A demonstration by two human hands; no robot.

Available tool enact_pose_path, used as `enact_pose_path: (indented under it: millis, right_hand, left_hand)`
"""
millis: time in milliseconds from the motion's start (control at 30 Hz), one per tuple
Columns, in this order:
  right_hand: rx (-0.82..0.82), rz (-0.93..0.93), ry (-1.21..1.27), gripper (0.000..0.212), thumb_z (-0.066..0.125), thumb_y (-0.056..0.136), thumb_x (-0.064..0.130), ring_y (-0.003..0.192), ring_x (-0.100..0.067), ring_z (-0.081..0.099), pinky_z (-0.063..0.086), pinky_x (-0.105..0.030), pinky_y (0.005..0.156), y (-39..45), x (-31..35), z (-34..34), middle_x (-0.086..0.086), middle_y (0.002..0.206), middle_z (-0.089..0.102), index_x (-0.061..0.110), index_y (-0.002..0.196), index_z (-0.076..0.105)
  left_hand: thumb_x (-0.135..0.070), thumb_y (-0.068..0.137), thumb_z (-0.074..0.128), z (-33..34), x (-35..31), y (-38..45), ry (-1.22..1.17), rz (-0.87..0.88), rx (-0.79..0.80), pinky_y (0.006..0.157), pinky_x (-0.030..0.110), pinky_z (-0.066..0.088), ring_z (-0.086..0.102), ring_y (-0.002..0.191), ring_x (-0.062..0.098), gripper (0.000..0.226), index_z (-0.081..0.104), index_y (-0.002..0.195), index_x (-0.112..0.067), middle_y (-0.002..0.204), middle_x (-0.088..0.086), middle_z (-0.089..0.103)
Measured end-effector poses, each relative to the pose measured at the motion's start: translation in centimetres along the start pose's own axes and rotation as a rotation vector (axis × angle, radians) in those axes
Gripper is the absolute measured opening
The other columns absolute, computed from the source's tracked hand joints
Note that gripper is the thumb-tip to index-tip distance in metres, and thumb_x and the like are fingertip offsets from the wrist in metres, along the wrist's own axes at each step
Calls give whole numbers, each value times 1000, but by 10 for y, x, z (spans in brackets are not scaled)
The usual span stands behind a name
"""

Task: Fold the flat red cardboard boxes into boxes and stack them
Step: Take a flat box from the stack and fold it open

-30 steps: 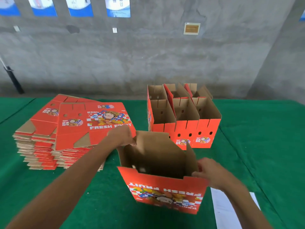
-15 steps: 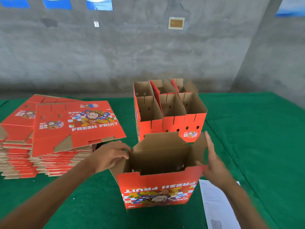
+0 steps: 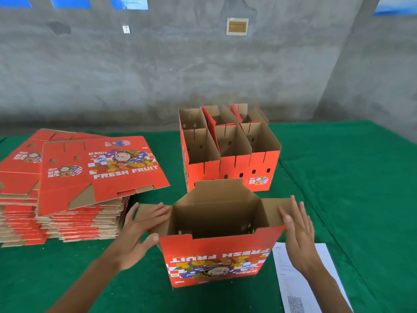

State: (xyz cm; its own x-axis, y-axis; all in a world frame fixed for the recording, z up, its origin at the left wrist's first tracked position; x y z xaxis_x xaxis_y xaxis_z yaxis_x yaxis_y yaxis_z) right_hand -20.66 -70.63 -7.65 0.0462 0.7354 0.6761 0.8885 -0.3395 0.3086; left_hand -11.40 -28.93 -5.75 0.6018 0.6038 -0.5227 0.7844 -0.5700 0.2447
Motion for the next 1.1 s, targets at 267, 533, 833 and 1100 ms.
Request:
enact_pose_path:
  millis: [267, 533, 833, 1100]
  right_hand:
    - [199, 71, 148, 105, 7, 83, 93, 151, 8, -17, -11, -41, 128, -11, -7, -2, 29, 166, -2, 25, 159, 32]
    - [50, 242, 81, 136, 75, 59, 79, 157, -9, -9, 7, -47, 128, -6, 17, 22, 11, 170, -15, 22, 164, 8]
    - [49, 107, 439, 116, 75, 86, 5, 144, 15, 24, 34, -34, 117, -2, 38, 42, 51, 151, 17, 62, 155, 1]
    - [183, -202, 196, 63, 62, 77, 8, 139, -9, 33, 40, -38, 110, 17, 53, 37, 29, 148, 35, 40, 132, 62]
  left_hand:
    - [-95, 82, 30, 15, -1, 2, -104, -207, -46, 124, 46, 21, 22, 154, 1, 96, 55, 148, -30, 158, -25, 39]
    - [-51, 80, 78, 18, -23, 14, -55, -416, -434, 125, 46, 13, -8, 156, 0, 97, 31, 161, -25, 170, -20, 0]
    - [-1, 87, 78, 36, -45, 20, -398, -428, -655, 122, 36, 19, 6, 150, -15, 123, -8, 159, -52, 165, -35, -5]
    - [24, 89, 43, 46, -55, 24, -193, -73, -509, 121, 23, 30, 40, 146, 9, 86, 41, 156, -29, 154, -17, 44]
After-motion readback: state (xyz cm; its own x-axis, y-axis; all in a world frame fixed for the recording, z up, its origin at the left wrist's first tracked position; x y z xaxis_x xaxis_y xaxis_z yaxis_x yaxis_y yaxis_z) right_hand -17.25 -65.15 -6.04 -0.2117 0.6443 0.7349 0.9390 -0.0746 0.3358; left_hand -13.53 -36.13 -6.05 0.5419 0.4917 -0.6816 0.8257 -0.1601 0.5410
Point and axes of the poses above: each hand's wrist, its own y-axis towards the middle knuckle, its own z-axis out of the palm, x = y × z, the point moved 4 cm from there along y, towards the middle knuckle
